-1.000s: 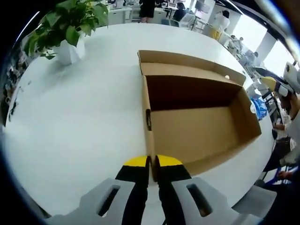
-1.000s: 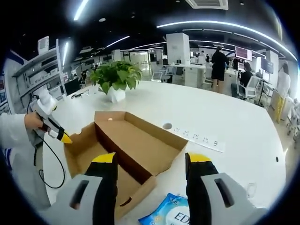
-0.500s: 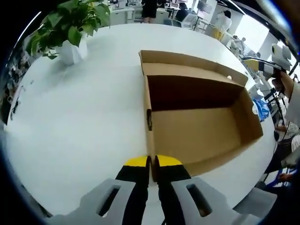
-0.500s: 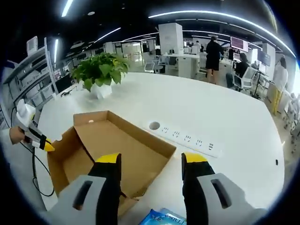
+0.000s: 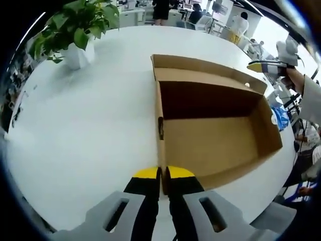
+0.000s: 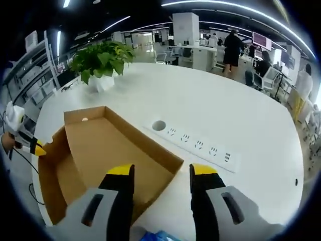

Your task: Operate the shoe box by opening the lid, removing the specified soft item, and placing it in the target area until the item is outside and the box remains undamaged.

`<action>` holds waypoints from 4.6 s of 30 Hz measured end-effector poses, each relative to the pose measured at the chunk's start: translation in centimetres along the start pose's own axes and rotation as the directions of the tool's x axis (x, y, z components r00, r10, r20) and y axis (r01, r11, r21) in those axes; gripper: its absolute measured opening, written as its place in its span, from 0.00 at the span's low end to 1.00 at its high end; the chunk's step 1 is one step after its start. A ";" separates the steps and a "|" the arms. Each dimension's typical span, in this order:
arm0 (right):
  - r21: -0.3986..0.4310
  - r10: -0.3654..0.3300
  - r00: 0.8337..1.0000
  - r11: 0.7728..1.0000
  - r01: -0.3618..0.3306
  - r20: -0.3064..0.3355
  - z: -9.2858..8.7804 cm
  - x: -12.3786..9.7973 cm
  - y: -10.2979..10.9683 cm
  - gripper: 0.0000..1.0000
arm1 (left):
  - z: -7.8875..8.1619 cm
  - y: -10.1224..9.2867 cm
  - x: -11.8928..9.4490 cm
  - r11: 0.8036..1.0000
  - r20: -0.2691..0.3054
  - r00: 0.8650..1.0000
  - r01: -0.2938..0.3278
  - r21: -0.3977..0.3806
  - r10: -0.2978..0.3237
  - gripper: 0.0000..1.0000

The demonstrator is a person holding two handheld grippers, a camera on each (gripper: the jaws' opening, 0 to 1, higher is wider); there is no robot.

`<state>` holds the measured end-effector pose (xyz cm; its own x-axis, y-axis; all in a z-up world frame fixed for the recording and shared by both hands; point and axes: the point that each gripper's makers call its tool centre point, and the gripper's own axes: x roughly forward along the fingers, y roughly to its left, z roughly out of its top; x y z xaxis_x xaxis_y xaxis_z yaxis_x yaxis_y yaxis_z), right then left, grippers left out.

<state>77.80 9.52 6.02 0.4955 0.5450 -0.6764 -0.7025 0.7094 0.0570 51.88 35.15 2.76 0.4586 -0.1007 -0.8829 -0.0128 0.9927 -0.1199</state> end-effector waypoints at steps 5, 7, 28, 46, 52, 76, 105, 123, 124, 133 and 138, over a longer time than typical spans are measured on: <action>-0.003 -0.003 0.999 1.000 0.003 -0.036 -0.7 1.3 -0.5 0.39 | 0.0 0.1 0.1 1.000 -0.003 1.000 -0.004 -0.007 0.004 0.02; -0.001 -0.011 0.998 1.000 0.011 -0.057 -1.1 1.8 -1.1 0.37 | 0.0 0.1 0.1 1.000 -0.005 1.000 -0.007 -0.005 0.007 0.02; 0.132 -0.029 0.948 0.988 0.075 -0.318 -3.2 5.2 -2.6 0.07 | 0.2 0.7 0.5 1.000 -0.003 1.000 -0.016 -0.024 0.016 0.02; 0.120 -0.048 0.935 0.988 0.096 -0.351 -2.1 3.2 -2.3 0.01 | 0.0 0.2 0.5 0.999 -0.019 0.999 -0.037 -0.021 0.037 0.01; 0.093 -0.068 0.950 0.991 0.100 -0.303 -1.2 1.6 -1.4 0.01 | 0.0 0.1 0.4 0.999 -0.021 0.999 -0.046 -0.019 0.046 0.01; -0.020 -0.113 0.991 0.994 0.111 -0.069 3.3 -7.9 3.0 0.01 | 0.1 0.4 0.4 0.997 -0.016 0.997 -0.078 -0.006 0.078 0.01; -0.147 -0.114 0.985 0.980 0.133 0.129 5.1 -13.5 4.2 0.00 | -0.3 0.3 0.6 0.997 0.002 0.997 -0.076 -0.017 0.076 0.01; -0.211 -0.115 0.972 0.965 0.159 0.207 2.0 -17.1 8.2 0.00 | -0.2 0.2 0.7 0.998 0.027 0.998 -0.056 -0.021 0.057 0.02; -0.212 -0.117 0.971 0.964 0.162 0.209 1.9 -17.1 8.4 0.00 | -0.2 0.2 0.7 0.998 0.029 0.998 -0.056 -0.020 0.056 0.02; -0.229 -0.133 0.962 0.955 0.188 0.238 -0.3 -18.4 11.0 0.00 | -0.2 0.2 0.7 0.999 0.052 0.998 -0.045 -0.026 0.046 0.02; -0.231 -0.141 0.958 0.952 0.201 0.250 -1.3 -18.9 12.0 0.00 | -0.2 0.3 0.6 0.999 0.066 0.997 -0.036 -0.036 0.038 0.03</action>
<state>59.32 7.19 18.50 0.7017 0.5337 -0.4720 -0.6874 0.6813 -0.2515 51.97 35.34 2.07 0.5151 -0.0583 -0.8551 -0.0611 0.9927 -0.1044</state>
